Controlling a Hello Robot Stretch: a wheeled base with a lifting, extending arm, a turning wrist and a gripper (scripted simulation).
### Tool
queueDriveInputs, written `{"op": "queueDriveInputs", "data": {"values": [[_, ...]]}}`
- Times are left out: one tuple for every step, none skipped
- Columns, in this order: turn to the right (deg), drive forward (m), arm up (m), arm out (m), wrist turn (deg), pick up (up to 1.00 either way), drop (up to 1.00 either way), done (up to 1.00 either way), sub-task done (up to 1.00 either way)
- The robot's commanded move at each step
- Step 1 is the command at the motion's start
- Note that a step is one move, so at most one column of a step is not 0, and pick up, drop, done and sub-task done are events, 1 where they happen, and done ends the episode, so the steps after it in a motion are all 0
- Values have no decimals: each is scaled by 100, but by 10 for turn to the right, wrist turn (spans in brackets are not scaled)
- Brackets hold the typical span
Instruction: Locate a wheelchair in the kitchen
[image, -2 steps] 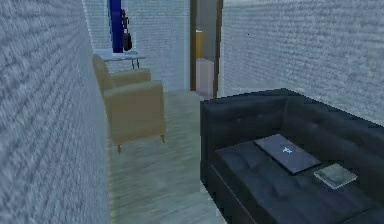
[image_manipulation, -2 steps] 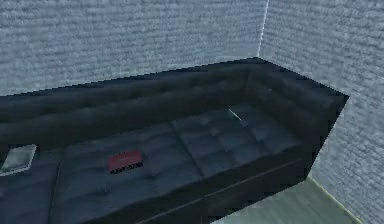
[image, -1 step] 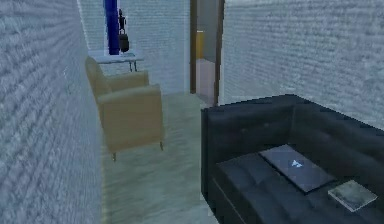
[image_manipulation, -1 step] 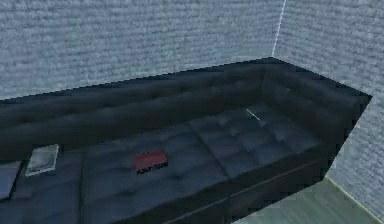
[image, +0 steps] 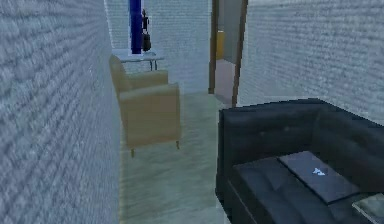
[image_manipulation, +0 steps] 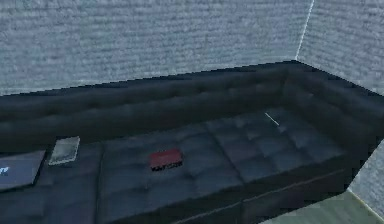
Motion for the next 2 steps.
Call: {"op": "queueDriveInputs", "data": {"values": [[0,100,0,0,0,0,0,0,0],[-90,0,0,0,0,0,0,0,0]]}}
